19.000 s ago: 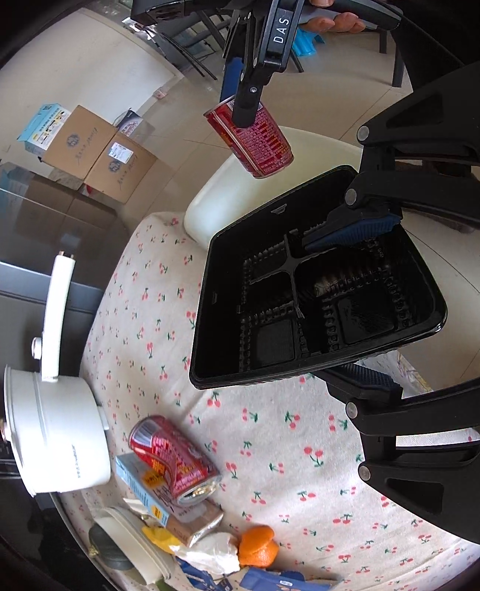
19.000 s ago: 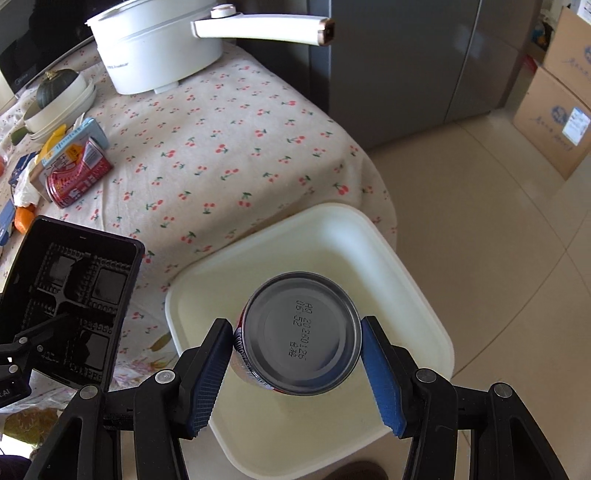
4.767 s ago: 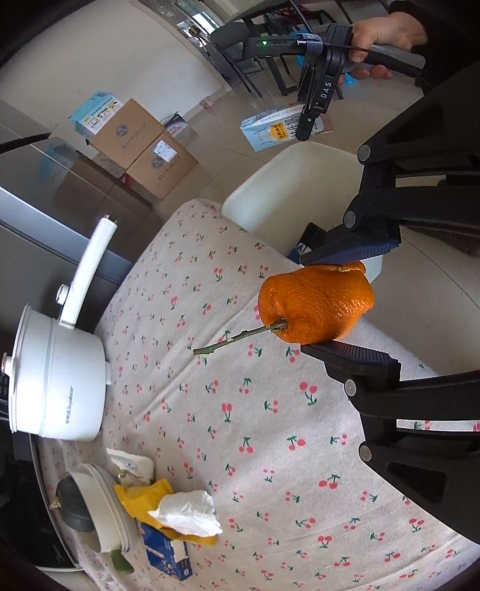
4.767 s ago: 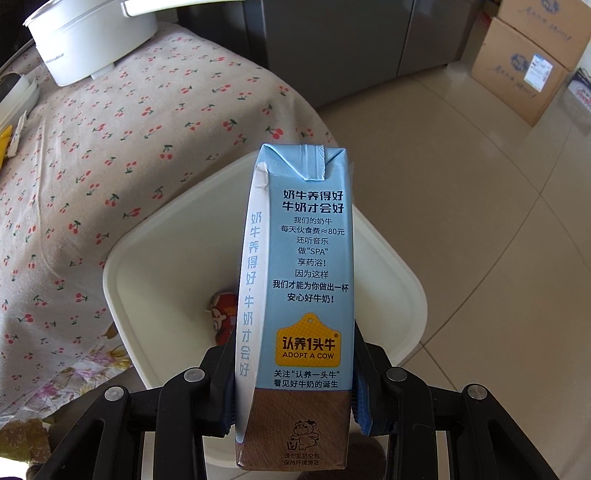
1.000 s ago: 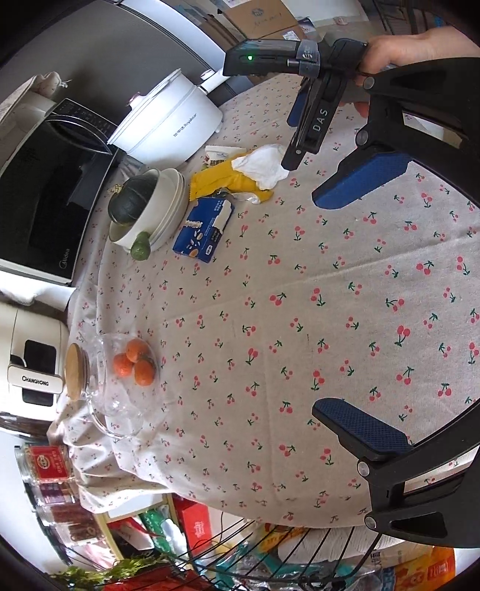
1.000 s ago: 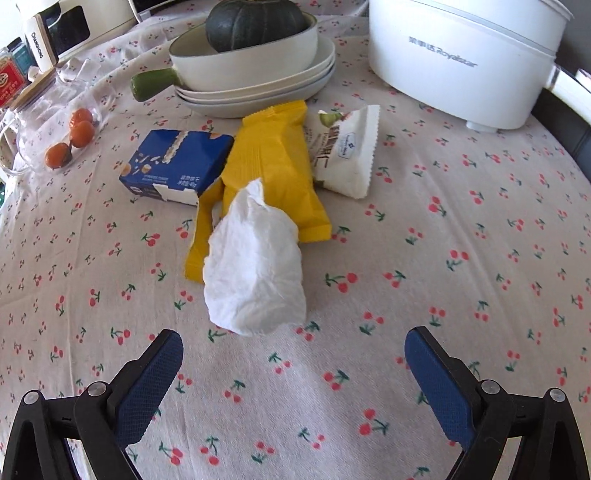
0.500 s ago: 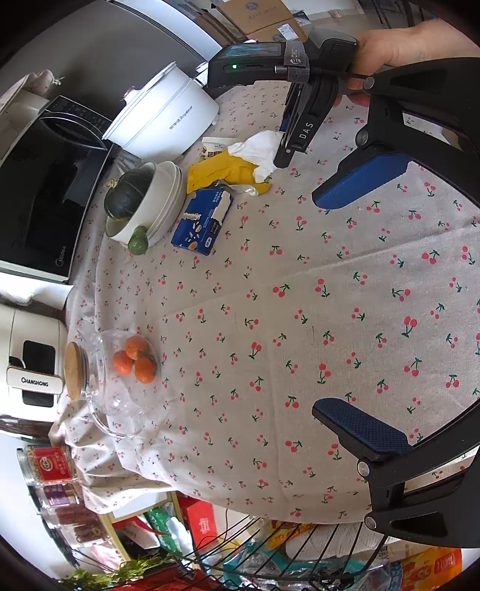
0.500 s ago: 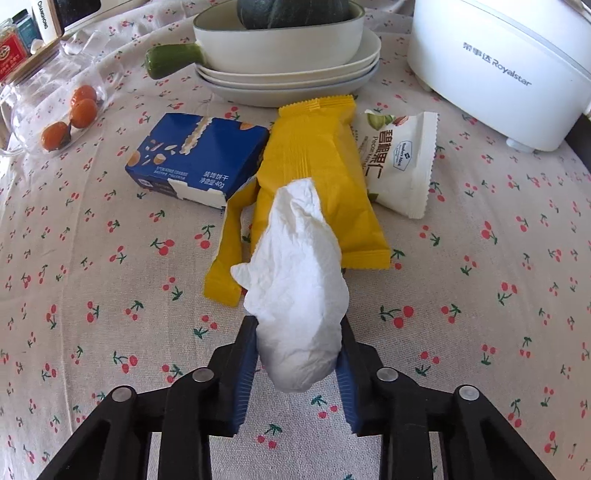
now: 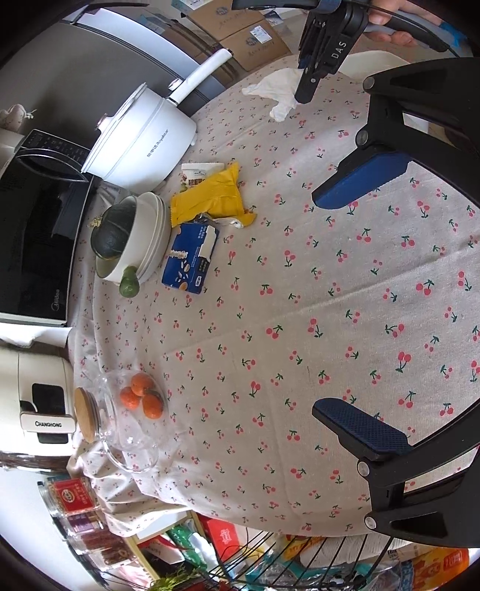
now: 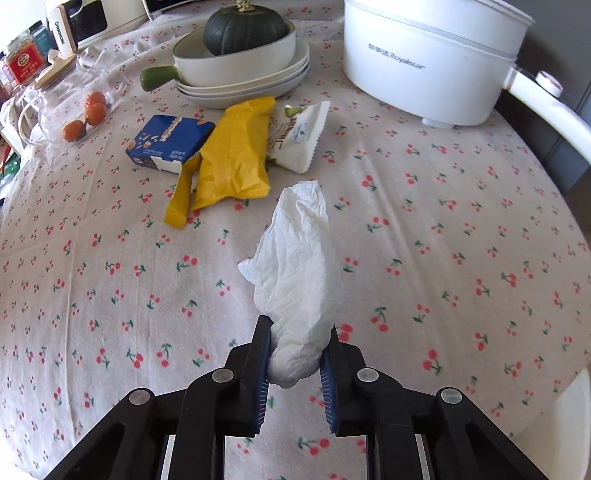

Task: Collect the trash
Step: 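Lift the tissue with the right gripper while the left approaches the yellow wrapper, then grasp the yellow wrapper with the left gripper, then carry the yellow wrapper and tissue over the white bin and release both, then move both open grippers back toward the blue box and pecan packet, then grasp the blue snack box with the left gripper while the right grasps the pecan packet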

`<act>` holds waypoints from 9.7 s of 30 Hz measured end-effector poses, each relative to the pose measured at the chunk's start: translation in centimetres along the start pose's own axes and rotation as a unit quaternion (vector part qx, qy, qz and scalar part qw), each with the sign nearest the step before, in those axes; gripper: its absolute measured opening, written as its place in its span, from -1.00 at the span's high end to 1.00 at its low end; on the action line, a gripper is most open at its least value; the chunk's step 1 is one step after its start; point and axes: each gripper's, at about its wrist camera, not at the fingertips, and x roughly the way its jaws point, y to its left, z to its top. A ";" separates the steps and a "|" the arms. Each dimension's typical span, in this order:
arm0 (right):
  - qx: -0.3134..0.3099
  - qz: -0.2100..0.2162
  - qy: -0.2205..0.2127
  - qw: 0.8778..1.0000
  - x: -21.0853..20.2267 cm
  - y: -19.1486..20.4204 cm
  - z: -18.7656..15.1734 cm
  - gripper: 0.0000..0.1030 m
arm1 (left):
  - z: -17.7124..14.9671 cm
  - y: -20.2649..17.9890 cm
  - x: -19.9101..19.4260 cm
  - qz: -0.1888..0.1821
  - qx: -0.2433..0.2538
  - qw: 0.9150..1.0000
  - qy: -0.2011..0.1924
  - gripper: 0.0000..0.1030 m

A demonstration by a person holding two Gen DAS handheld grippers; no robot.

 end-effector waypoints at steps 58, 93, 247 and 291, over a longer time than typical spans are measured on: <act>0.066 0.031 0.011 0.997 -2.0 -13.0 -2.8 0.60 | 9.4 -13.2 13.1 -0.044 -0.030 0.999 0.011 -0.66; 0.072 0.037 -0.039 0.996 -8.0 -11.0 -5.6 0.60 | -1.5 -10.2 5.3 -0.067 0.009 0.998 0.017 -0.02; 0.109 0.073 -0.011 0.991 8.4 -1.4 10.3 -0.85 | 9.1 0.7 12.4 -0.018 -0.104 0.994 -0.022 -0.31; 0.075 0.035 -0.005 0.997 6.7 -3.1 6.0 0.50 | 5.3 1.5 5.5 -0.013 -0.046 0.999 -0.023 -0.31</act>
